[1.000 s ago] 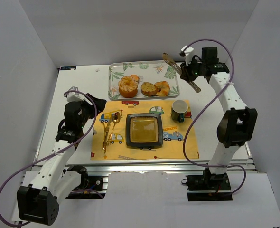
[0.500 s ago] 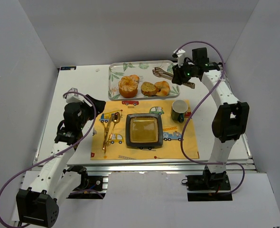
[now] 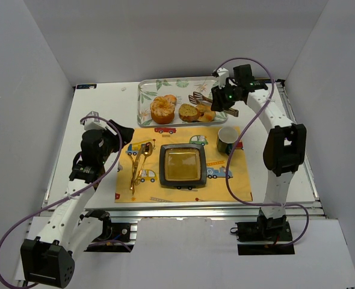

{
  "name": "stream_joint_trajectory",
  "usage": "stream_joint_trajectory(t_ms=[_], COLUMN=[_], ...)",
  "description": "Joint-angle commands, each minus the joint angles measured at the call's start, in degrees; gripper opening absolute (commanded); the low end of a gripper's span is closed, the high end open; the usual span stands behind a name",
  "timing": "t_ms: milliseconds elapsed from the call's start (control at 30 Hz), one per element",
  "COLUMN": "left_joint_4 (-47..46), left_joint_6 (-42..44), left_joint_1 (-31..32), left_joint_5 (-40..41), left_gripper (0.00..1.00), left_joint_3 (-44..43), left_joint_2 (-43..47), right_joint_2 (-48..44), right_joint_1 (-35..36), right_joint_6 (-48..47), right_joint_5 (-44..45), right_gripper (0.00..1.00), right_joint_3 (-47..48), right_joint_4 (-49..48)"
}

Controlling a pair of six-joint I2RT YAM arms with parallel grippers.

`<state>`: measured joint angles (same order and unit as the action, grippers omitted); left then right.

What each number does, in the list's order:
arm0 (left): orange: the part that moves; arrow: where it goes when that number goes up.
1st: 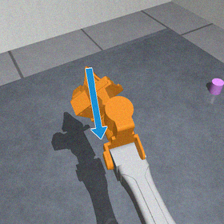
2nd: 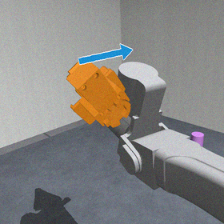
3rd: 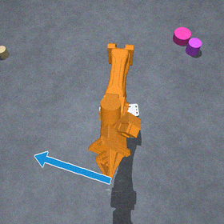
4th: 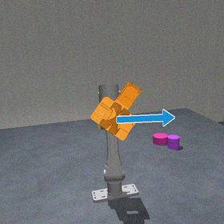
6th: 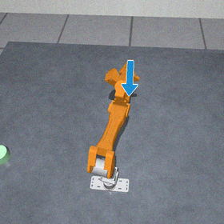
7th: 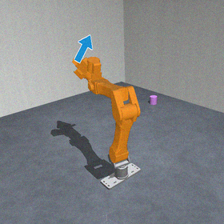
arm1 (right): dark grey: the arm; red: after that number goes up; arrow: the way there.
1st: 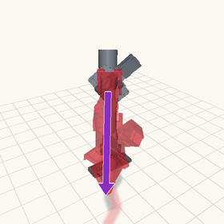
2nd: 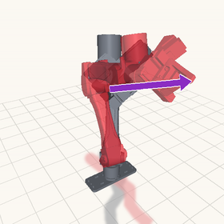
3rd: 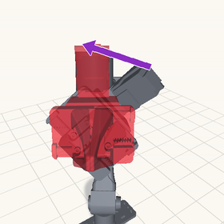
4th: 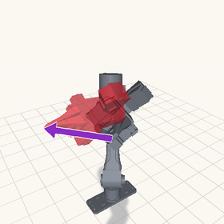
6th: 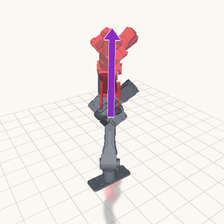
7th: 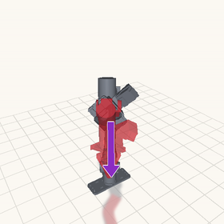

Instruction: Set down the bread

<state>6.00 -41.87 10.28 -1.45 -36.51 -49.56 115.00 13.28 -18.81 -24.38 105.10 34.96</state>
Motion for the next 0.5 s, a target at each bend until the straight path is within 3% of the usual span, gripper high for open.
stream_joint_trajectory(t_ms=[0, 467], left_joint_4=[0.15, -0.02], left_joint_6=[0.12, -0.23], left_joint_1=[0.09, 0.09], left_joint_5=[0.66, 2.24], left_gripper=[0.75, 0.75], left_joint_3=[-2.42, -2.16], left_joint_2=[0.17, -0.09], right_joint_2=[0.22, 4.53], right_joint_1=[0.78, 1.57], right_joint_6=[3.6, 2.2], right_joint_5=[1.35, 2.59], right_gripper=[0.46, 0.46], right_joint_3=[0.28, 2.13], right_joint_4=[-2.18, 0.81])
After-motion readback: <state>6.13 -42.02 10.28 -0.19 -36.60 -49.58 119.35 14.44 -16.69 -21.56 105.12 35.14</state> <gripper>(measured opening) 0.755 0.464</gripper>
